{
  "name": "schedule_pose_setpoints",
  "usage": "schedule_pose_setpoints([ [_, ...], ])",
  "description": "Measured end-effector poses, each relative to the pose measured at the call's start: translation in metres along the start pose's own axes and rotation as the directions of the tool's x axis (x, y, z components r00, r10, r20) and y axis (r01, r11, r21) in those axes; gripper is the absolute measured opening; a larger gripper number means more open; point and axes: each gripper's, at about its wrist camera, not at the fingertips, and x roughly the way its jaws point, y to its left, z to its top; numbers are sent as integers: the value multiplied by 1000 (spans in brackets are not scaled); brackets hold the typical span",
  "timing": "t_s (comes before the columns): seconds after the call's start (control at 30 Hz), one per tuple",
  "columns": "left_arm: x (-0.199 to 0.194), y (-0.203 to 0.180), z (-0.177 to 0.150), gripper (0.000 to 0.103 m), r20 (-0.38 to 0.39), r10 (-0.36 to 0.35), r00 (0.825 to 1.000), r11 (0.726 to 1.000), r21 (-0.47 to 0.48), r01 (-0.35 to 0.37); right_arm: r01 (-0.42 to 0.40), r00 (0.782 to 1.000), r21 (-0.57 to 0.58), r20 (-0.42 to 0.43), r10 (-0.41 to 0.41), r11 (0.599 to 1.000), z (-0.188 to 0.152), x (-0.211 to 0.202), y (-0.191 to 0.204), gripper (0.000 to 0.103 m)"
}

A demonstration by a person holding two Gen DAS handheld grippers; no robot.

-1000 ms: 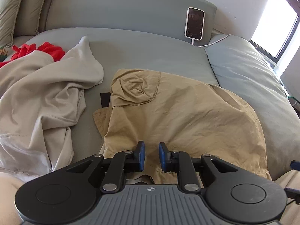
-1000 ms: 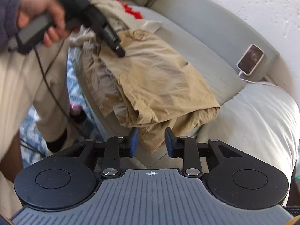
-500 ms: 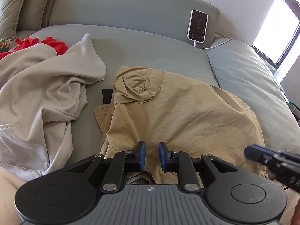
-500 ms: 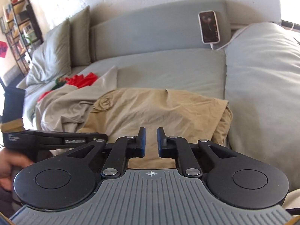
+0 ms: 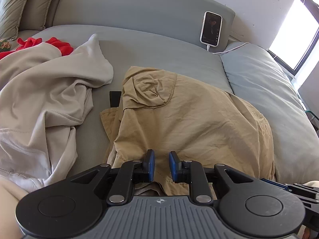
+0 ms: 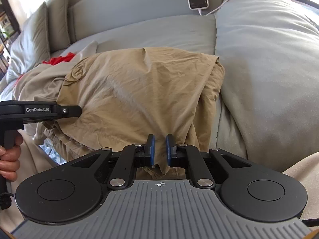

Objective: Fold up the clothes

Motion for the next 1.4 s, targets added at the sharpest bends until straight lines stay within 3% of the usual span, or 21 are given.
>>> schedule_pose_setpoints([
  [0.73, 2, 1, -1, 21, 2, 2, 1000, 1000, 1, -2, -31, 999, 35, -8, 32, 999, 5, -3, -5, 14],
  [0.87, -4, -4, -1, 21, -35, 24, 999, 999, 33, -23, -93, 995, 120, 51, 87, 988, 17, -22, -18, 20],
  [0.93, -13, -11, 0, 23, -81, 55, 995, 996, 74, -49, -88, 992, 147, 103, 73, 985, 28, -37, -26, 24],
  [1.0, -24, -17, 0, 32, -131, 57, 990, 993, 111, -42, -81, 988, 170, 143, 57, 982, 39, -51, -34, 35],
  [1.03, -29, -18, 0, 35, -152, 45, 987, 992, 124, -26, -81, 986, 182, 159, 52, 980, 44, -57, -39, 46],
  [1.1, -39, -15, 4, 36, -155, 22, 988, 992, 127, -2, -92, 982, 208, 181, 55, 974, 55, -64, -49, 51],
  [1.17, -51, -6, 17, 37, -100, -3, 995, 997, 79, 11, -109, 979, 235, 194, 64, 966, 65, -64, -59, 52],
  [1.23, -59, 7, 38, 53, -13, -30, 999, 1000, 4, 30, -118, 979, 266, 194, 67, 957, 75, -58, -68, 52],
  [1.3, -56, 17, 60, 65, 62, 0, 998, 999, -48, 3, -134, 979, 300, 186, 80, 945, 84, -47, -79, 52],
  [1.37, -52, 27, 82, 66, 135, 37, 990, 995, -101, -23, -150, 980, 346, 173, 94, 926, 94, -33, -89, 52],
  [1.4, -43, 31, 92, 66, 135, 48, 990, 993, -117, -32, -156, 981, 370, 165, 101, 916, 98, -25, -95, 52],
])
